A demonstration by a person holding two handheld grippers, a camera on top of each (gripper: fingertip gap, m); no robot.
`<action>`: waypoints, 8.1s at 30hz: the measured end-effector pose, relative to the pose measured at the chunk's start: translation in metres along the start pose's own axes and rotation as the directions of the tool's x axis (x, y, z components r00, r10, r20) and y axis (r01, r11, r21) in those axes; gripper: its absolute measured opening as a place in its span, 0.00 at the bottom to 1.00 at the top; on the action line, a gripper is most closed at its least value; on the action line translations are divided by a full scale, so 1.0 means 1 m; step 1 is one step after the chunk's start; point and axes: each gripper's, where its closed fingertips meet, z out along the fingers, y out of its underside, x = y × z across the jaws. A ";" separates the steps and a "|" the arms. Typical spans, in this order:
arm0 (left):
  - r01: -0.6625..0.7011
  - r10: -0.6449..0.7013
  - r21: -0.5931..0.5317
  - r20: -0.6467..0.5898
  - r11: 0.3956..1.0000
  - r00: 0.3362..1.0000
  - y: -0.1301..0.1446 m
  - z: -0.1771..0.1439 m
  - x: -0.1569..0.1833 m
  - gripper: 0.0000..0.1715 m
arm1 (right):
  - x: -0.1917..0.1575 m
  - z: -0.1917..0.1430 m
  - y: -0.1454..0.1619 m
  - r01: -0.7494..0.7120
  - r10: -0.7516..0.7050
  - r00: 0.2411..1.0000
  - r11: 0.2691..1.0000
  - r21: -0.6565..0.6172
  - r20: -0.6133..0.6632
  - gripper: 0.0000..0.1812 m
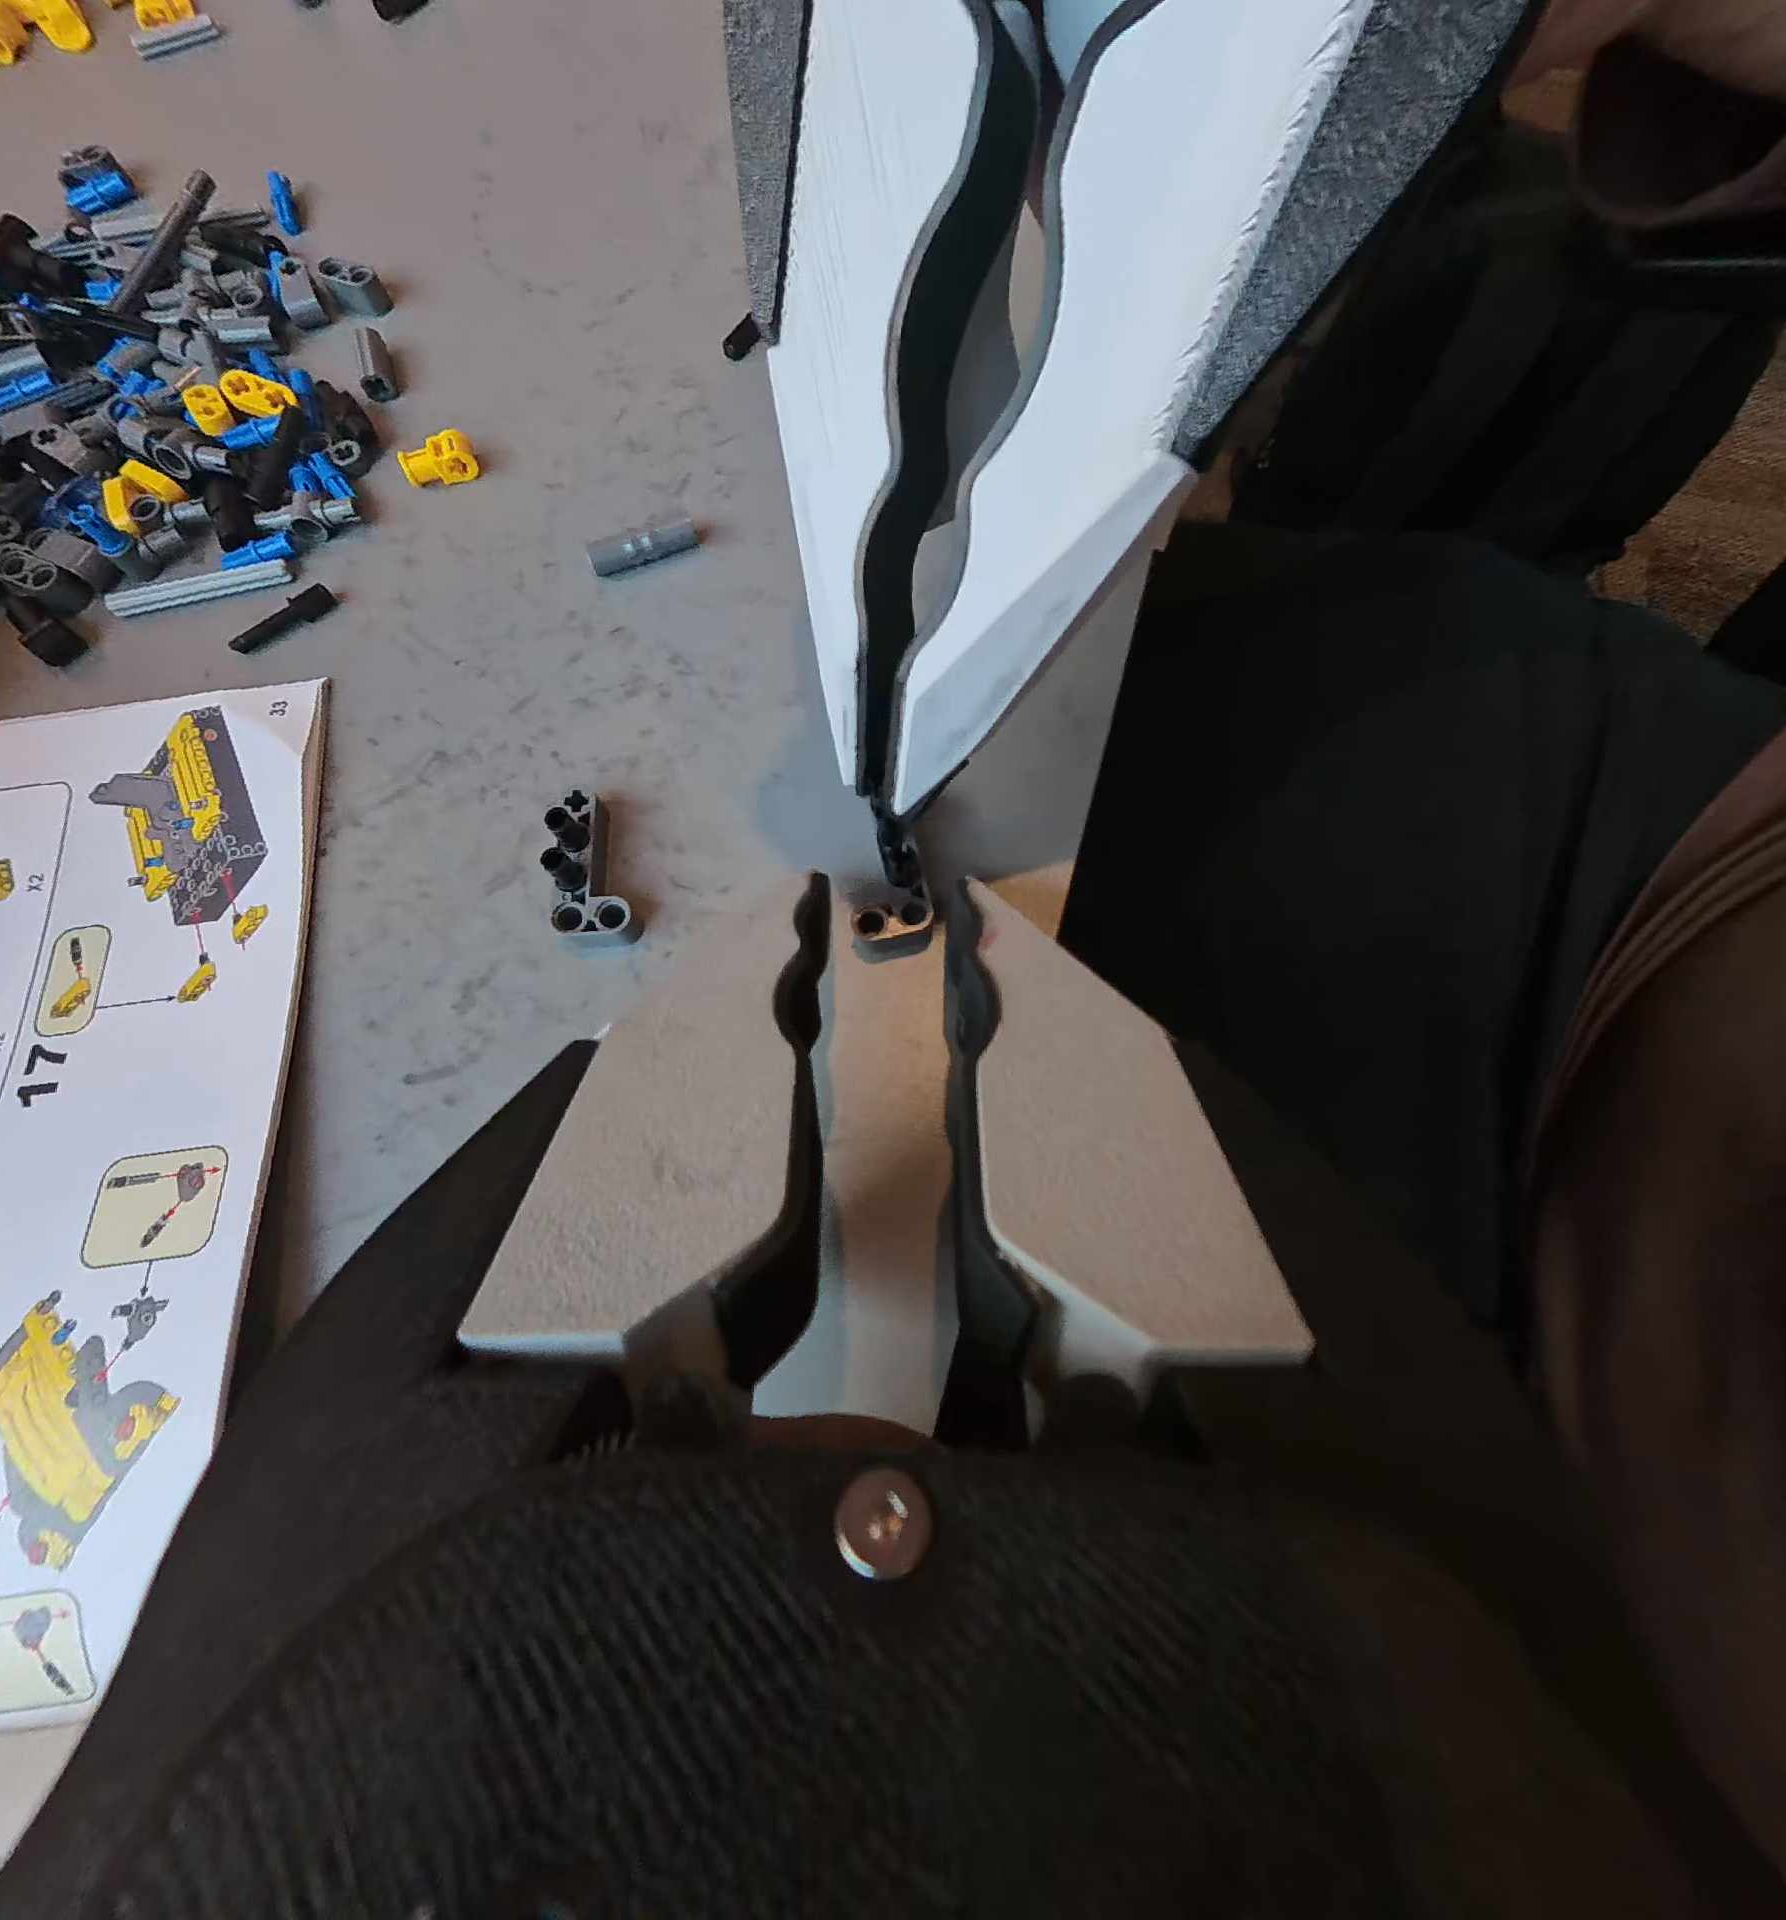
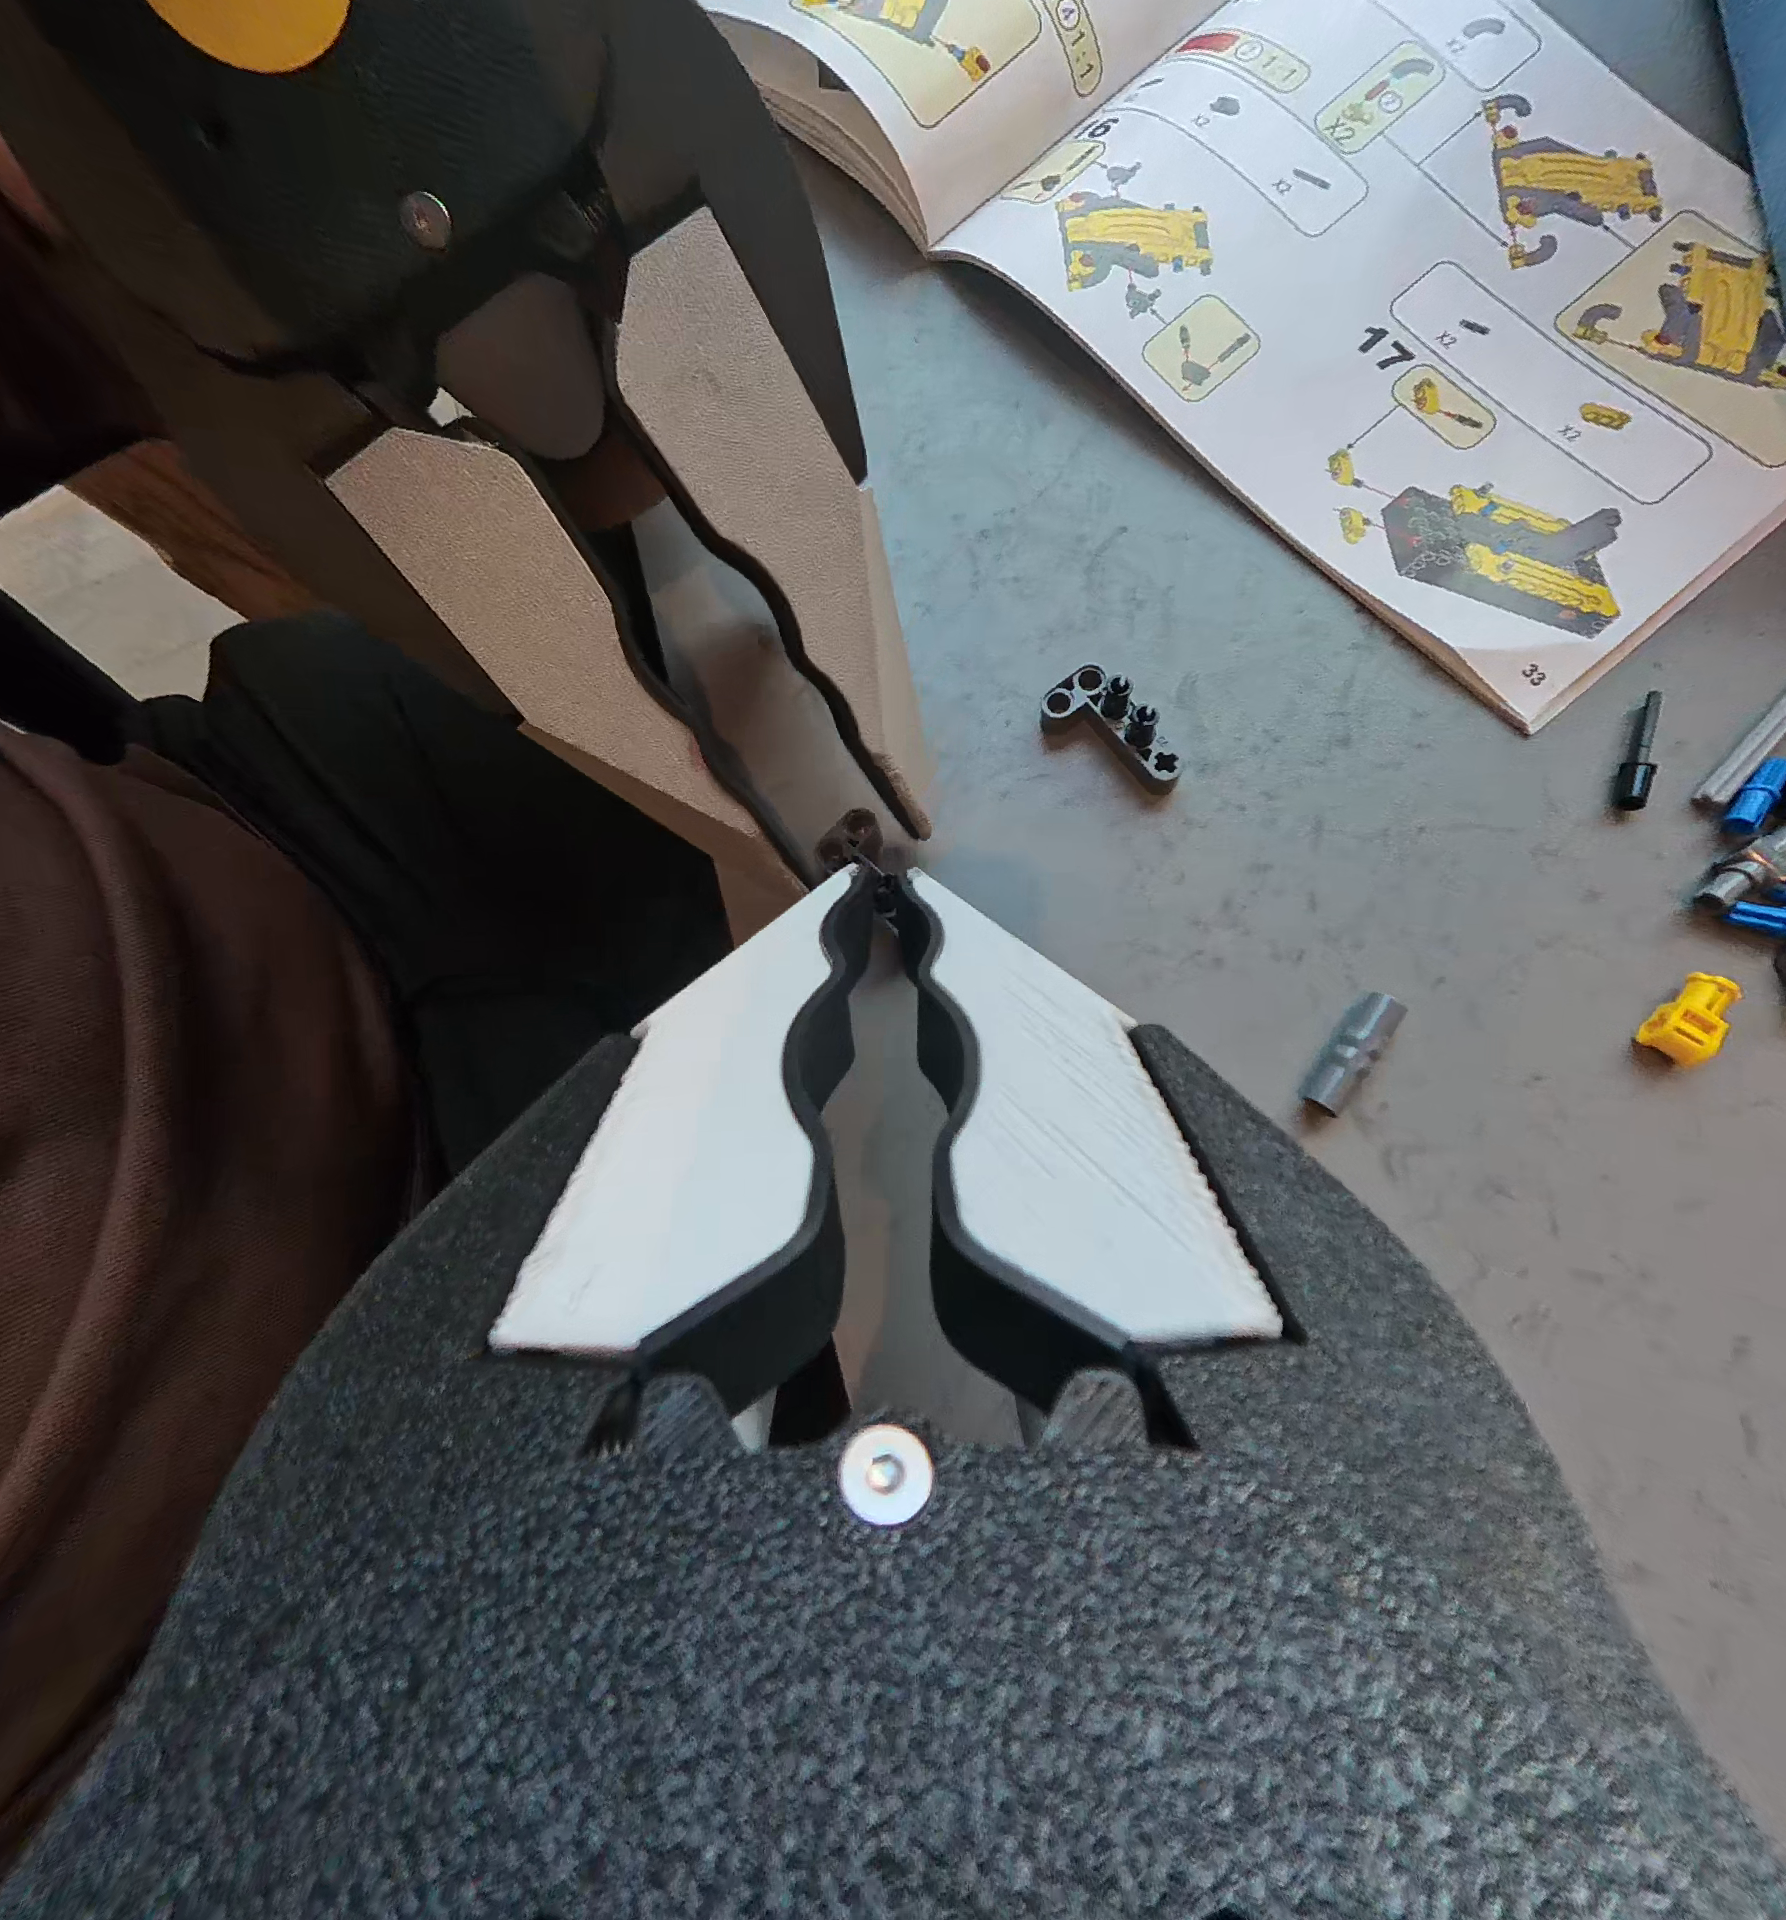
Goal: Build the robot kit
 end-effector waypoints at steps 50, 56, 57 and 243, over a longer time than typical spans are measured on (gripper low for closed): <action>0.025 -0.025 0.013 -0.013 1.000 1.000 0.000 0.005 0.003 0.04 | 0.000 -0.001 0.009 0.280 -0.279 0.959 0.960 0.000 -0.044 0.02; 0.022 -0.022 0.014 -0.008 1.000 1.000 0.000 0.005 0.003 0.04 | -0.005 -0.008 0.004 0.221 -0.219 0.975 0.969 -0.109 0.030 0.02; 0.022 -0.022 0.014 -0.006 1.000 1.000 0.000 0.005 0.003 0.04 | -0.002 -0.009 0.002 0.220 -0.219 0.976 0.968 -0.119 0.018 0.02; 0.084 -0.085 -0.011 -0.147 0.996 0.985 0.008 -0.005 0.009 0.04 | -0.010 0.006 -0.006 0.027 -0.028 0.999 0.999 0.026 0.025 0.00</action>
